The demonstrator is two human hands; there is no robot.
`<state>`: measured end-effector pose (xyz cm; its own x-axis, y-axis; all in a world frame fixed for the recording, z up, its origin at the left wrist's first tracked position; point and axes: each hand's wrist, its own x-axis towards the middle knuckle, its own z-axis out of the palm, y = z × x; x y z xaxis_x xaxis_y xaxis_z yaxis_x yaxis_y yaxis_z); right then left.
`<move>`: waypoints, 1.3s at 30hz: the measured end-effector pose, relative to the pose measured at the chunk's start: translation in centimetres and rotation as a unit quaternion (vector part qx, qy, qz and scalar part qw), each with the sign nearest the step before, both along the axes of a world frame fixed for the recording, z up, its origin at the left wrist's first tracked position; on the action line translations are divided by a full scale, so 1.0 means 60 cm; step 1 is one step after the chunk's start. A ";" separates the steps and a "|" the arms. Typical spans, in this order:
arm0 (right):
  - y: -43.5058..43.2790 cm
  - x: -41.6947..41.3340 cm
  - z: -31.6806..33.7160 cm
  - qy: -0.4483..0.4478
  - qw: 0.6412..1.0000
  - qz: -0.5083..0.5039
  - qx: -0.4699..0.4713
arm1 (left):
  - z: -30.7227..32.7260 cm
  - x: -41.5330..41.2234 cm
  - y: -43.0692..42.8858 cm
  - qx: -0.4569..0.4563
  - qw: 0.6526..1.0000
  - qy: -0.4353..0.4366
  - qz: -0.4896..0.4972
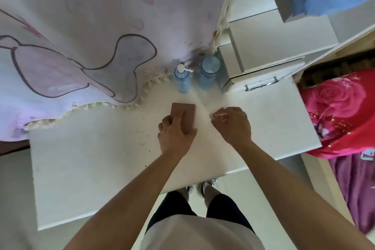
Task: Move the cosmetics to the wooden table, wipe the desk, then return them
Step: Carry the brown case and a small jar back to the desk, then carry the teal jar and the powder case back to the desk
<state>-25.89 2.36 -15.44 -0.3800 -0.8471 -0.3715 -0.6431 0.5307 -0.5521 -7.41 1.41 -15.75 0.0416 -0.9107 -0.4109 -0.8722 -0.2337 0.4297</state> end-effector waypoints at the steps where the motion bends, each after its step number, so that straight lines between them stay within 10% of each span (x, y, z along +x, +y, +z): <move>1: -0.006 0.002 -0.010 -0.001 1.000 -0.016 -0.003 | -0.007 -0.004 -0.005 -0.001 1.000 -0.005 0.004; 18: -0.027 0.005 0.002 -0.078 0.993 -0.073 -0.043 | -0.008 0.003 -0.043 0.038 0.993 0.071 -0.085; 25: -0.021 -0.004 0.095 -0.001 0.984 0.031 -0.177 | 0.112 0.065 -0.039 -0.147 0.984 -0.012 -0.104; 39: 0.001 0.320 0.272 0.056 0.816 0.424 -0.389 | 0.352 0.304 0.234 -0.286 0.908 -0.231 0.203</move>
<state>-6.69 2.40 0.89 0.4710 -0.7858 0.4009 -0.6661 -0.6148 -0.4224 10.84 15.46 5.35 0.4686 -0.8409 0.2707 -0.8822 -0.4295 0.1931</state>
